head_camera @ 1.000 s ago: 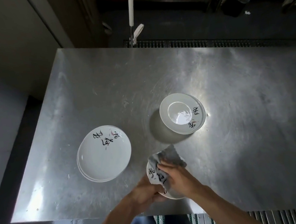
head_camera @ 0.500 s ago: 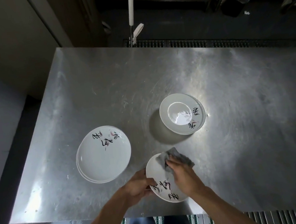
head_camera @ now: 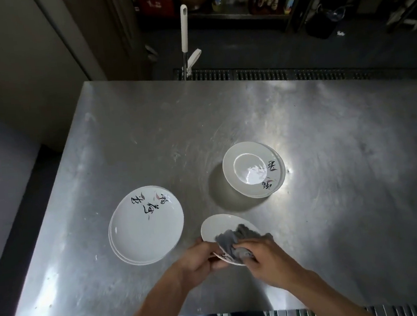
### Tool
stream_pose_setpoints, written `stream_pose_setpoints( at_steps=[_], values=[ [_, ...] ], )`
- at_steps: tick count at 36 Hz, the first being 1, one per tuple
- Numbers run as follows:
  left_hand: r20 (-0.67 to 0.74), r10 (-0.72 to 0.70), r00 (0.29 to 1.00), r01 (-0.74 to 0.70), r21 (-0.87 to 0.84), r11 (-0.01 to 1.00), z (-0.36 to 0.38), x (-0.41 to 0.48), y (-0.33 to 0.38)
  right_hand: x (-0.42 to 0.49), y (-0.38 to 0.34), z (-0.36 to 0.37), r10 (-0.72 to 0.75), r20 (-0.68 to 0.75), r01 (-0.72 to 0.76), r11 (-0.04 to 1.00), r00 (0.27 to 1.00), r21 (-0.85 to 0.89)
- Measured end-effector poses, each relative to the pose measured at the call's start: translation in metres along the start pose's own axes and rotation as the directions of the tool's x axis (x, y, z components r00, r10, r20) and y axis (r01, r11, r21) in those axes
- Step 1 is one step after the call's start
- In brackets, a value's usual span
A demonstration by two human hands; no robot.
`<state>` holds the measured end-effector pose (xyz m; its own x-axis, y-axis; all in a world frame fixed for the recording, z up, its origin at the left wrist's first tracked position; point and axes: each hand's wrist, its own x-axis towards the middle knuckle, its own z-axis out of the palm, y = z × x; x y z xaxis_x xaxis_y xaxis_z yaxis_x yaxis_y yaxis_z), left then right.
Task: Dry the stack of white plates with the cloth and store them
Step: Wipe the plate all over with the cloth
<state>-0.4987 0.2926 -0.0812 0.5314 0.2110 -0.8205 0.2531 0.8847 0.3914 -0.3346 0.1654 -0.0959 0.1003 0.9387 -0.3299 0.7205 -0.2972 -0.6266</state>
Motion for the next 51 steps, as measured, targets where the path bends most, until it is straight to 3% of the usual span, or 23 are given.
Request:
stream_pose_setpoints(
  at_steps=[4, 6, 8, 11, 14, 18, 21, 25, 30, 34, 36, 41, 47, 51],
  values=[
    [-0.057, 0.052, 0.997, -0.054, -0.041, 0.998, 0.007, -0.001, 0.007, -0.001, -0.012, -0.008, -0.075, 0.033, 0.071, 0.991, 0.997, 0.112],
    [-0.038, 0.054, 0.998, -0.056, -0.070, 0.996, 0.008, -0.003, 0.008, 0.002, -0.016, -0.015, -0.076, 0.037, 0.073, 0.993, 0.996, 0.089],
    [-0.027, 0.068, 0.997, -0.070, -0.060, 0.996, 0.010, -0.007, 0.009, 0.007, -0.020, -0.022, -0.119, -0.003, 0.119, 0.993, 0.993, 0.016],
    [-0.058, 0.115, 0.992, -0.116, -0.006, 0.993, 0.015, -0.014, 0.012, 0.015, -0.026, -0.035, -0.119, -0.070, 0.123, 0.991, 0.990, 0.058],
    [-0.117, 0.186, 0.976, -0.160, 0.201, 0.966, 0.015, -0.021, 0.017, 0.024, -0.022, -0.053, 0.019, -0.078, 0.000, 0.970, 0.997, 0.245],
    [-0.063, 0.313, 0.948, -0.224, 0.565, 0.794, 0.007, -0.030, 0.025, 0.033, -0.007, -0.077, 0.150, -0.015, -0.129, 0.892, 0.989, 0.433],
    [0.010, 0.336, 0.942, -0.264, 0.642, 0.720, 0.001, -0.026, 0.020, 0.035, 0.003, -0.083, 0.206, -0.015, -0.174, 0.860, 0.978, 0.479],
    [0.006, 0.372, 0.928, -0.262, 0.721, 0.642, -0.003, -0.016, 0.012, 0.035, 0.009, -0.076, 0.269, -0.044, -0.203, 0.813, 0.962, 0.545],
    [0.056, 0.281, 0.958, -0.271, 0.499, 0.823, -0.002, -0.014, -0.002, 0.026, 0.013, -0.062, 0.248, -0.239, -0.107, 0.870, 0.939, 0.482],
    [-0.027, 0.249, 0.968, -0.226, 0.342, 0.912, -0.004, -0.006, -0.014, 0.016, 0.012, -0.042, 0.281, -0.331, -0.115, 0.890, 0.901, 0.442],
    [-0.071, 0.225, 0.972, -0.199, 0.267, 0.943, -0.006, -0.001, -0.019, 0.010, 0.010, -0.026, 0.283, -0.306, -0.144, 0.902, 0.909, 0.407],
    [-0.077, 0.155, 0.985, -0.142, 0.157, 0.977, -0.003, 0.007, -0.026, 0.005, 0.001, 0.016, 0.139, -0.046, -0.127, 0.972, 0.989, 0.199],
    [-0.085, 0.120, 0.989, -0.109, 0.126, 0.986, -0.010, 0.015, -0.023, -0.001, -0.002, 0.031, -0.135, 0.005, 0.133, 0.986, 0.991, 0.096],
    [-0.075, 0.104, 0.992, -0.098, 0.087, 0.991, -0.012, 0.016, -0.022, -0.012, 0.019, 0.023, -0.176, 0.005, 0.176, 0.983, 0.984, -0.050]
  ],
)
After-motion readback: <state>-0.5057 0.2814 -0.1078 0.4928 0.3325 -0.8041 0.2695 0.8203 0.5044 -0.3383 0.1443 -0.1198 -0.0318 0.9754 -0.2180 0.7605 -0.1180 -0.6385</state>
